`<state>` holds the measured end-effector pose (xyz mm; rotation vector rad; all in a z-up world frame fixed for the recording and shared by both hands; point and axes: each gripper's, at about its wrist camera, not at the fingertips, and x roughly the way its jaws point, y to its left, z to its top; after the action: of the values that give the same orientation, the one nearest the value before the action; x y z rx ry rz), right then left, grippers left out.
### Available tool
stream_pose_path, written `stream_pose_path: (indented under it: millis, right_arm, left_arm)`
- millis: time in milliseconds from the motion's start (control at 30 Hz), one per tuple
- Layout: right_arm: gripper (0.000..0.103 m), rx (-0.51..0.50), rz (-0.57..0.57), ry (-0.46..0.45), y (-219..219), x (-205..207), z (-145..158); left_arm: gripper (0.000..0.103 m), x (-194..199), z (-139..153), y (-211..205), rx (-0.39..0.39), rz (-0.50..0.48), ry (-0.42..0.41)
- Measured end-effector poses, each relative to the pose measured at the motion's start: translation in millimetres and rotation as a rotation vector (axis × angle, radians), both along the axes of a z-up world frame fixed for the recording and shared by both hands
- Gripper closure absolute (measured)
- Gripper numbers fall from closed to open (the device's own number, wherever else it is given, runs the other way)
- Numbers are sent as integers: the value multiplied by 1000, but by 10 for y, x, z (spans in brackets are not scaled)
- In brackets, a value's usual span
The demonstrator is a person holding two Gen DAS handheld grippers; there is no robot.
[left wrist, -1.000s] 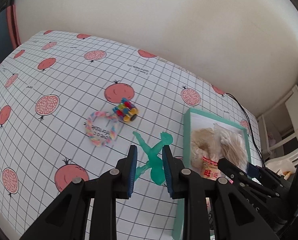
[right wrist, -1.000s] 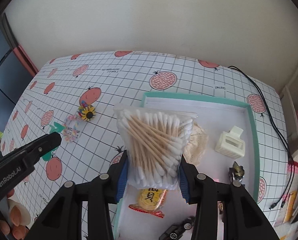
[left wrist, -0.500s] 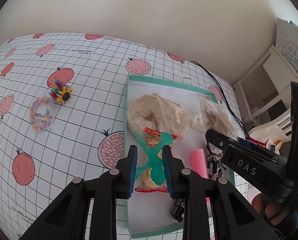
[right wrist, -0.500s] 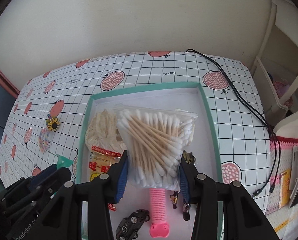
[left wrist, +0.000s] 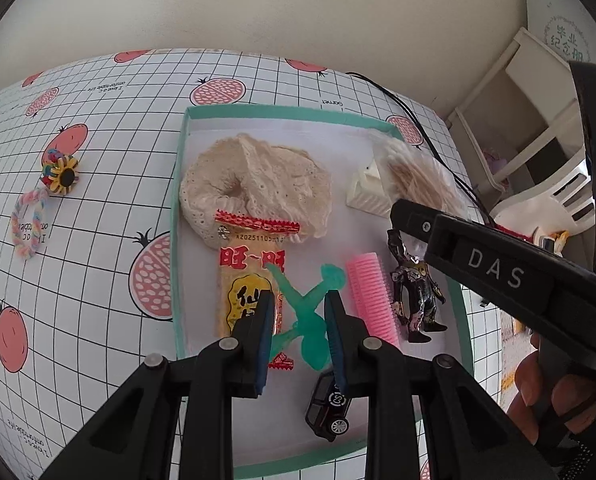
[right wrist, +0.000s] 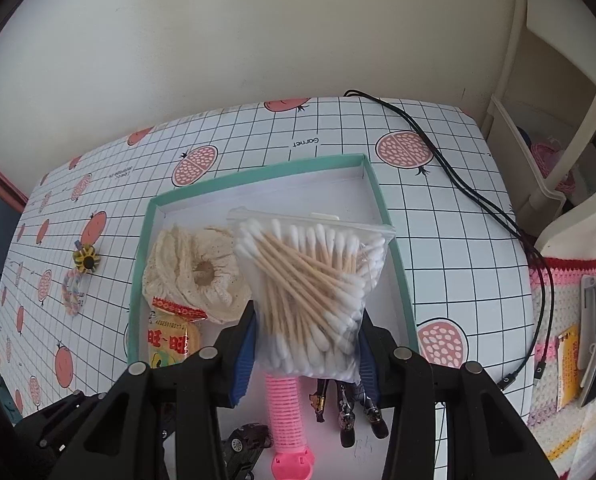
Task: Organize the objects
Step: 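Carry the green figure with the left tool while the right tool carries the swab bag over the tray, then open the left tool to drop the green figure while the right tool releases the swab bag into the tray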
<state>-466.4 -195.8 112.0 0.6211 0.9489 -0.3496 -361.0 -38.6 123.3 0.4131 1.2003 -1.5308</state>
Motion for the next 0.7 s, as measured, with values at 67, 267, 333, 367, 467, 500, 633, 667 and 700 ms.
stream_pose_path:
  millis: [67, 267, 333, 367, 467, 500, 633, 667, 700]
  right_arm:
    - [56, 3, 8, 0, 12, 20, -17]
    - [56, 5, 31, 13, 65, 72, -79]
    - [56, 6, 37, 22, 75, 87, -108]
    - [56, 7, 41, 26, 79, 95, -123]
    - [56, 0, 50, 33, 97, 111, -149]
    - [56, -5, 52, 36, 104, 114, -148]
    - [55, -6, 66, 31, 127, 131, -142]
    - [54, -10, 68, 32, 135, 137, -140]
    - [54, -13, 70, 33, 141, 142, -139]
  left_arm:
    - [76, -35, -18, -5, 6, -6, -2]
    - [76, -126, -64, -11, 19, -19, -22]
    - [76, -148, -85, -15, 26, -21, -24]
    - [76, -156, -94, -16, 28, -21, -23]
    - [76, -186, -101, -11, 31, -21, -28]
    - [76, -194, -104, -10, 31, -21, -29]
    - [76, -208, -130, -52, 38, -18, -28]
    - [76, -212, -134, -56, 41, -15, -28]
    - [76, -216, -136, -55, 43, -15, -30]
